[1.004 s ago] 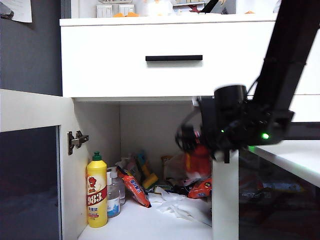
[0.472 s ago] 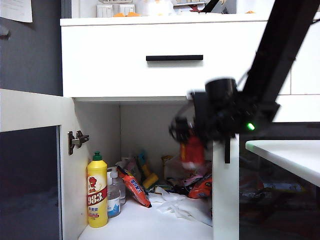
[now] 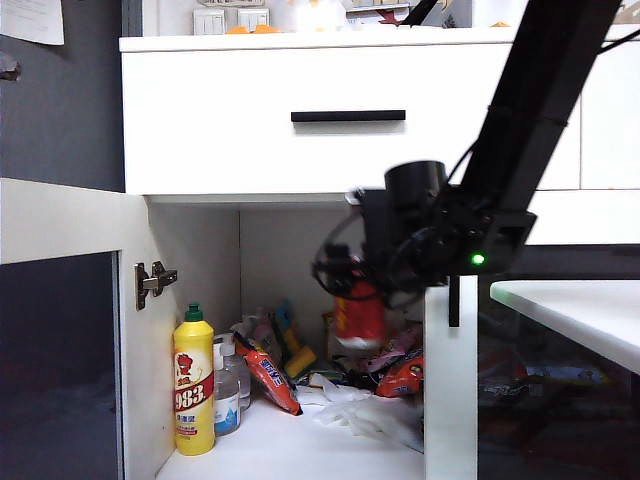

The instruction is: Open the left door of the white cabinet, pick up a can of beverage from the table on the right, place it inside the cabinet, and finally close the cabinet door.

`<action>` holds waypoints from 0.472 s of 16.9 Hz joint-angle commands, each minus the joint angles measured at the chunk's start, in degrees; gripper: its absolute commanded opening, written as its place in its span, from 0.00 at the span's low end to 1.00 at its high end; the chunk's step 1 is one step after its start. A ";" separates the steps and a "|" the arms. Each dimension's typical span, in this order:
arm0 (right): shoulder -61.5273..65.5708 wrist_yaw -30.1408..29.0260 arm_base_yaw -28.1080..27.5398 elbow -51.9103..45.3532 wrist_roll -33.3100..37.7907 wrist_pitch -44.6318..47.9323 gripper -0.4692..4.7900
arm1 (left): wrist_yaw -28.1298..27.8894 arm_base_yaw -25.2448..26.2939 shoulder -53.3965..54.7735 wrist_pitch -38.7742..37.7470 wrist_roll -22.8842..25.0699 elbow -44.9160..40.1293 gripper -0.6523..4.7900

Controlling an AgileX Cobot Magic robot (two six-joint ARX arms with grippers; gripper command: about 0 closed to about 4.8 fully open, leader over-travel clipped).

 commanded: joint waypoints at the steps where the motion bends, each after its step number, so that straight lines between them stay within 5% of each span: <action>1: -1.14 0.07 0.11 0.48 0.07 4.20 0.42 | -0.15 0.00 -0.02 0.70 0.04 0.07 1.00; 8: -2.99 0.42 4.31 0.50 -10.67 5.16 0.42 | -0.07 0.00 -0.04 0.20 0.04 0.07 1.00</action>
